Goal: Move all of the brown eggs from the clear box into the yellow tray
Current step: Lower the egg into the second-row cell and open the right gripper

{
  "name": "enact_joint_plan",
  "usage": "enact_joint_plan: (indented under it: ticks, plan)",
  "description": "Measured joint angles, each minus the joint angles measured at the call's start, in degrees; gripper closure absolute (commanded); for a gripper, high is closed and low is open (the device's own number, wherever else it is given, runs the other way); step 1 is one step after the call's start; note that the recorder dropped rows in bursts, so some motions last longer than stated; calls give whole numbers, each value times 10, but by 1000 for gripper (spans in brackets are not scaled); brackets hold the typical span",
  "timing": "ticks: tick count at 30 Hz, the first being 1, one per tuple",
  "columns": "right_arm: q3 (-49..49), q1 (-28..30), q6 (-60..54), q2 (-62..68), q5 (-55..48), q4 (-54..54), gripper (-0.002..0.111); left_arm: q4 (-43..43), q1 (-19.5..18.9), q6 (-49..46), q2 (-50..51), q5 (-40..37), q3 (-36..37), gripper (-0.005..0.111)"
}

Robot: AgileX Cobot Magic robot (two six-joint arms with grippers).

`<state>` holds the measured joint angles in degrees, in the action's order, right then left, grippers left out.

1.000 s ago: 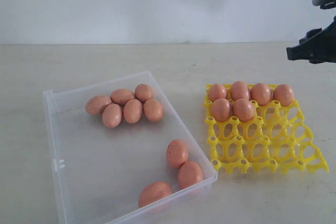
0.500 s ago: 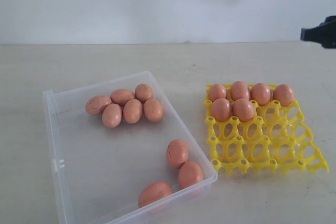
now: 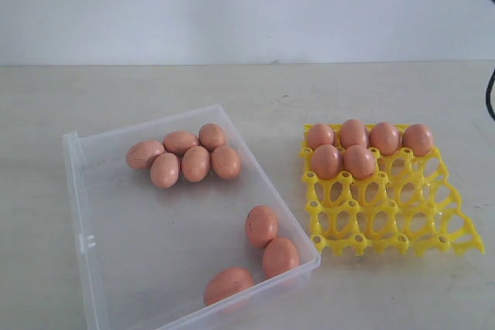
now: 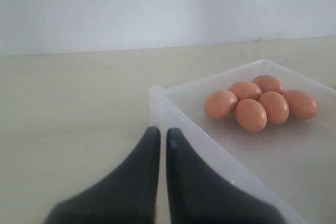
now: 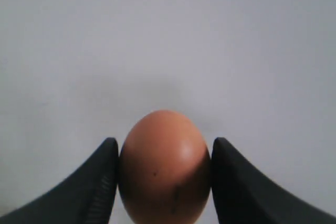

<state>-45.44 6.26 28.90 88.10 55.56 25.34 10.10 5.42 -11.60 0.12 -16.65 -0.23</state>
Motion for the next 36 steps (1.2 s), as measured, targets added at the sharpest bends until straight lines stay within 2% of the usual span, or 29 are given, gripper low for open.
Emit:
enact_joint_plan:
  ticks: [3, 7, 14, 18, 24, 32, 36]
  plan:
    - [3, -2, 125, 0, 20, 177, 109, 0, 0, 0, 0, 0, 0, 103]
    - [43, -3, 162, 0, 20, 243, 109, 0, 0, 0, 0, 0, 0, 103]
    - [160, -3, 104, 17, -5, 248, 109, 0, 0, 0, 0, 0, 0, 103]
    - [189, -3, 94, 19, -3, 244, 109, 0, 0, 0, 0, 0, 0, 103]
    - [199, -3, 93, 38, -5, 178, 109, 0, 0, 0, 0, 0, 0, 103]
    - [199, -2, -17, 75, -100, 117, 109, 0, 0, 0, 0, 0, 0, 103]
    - [199, -2, -62, 89, -112, 100, 109, 0, 0, 0, 0, 0, 0, 103]
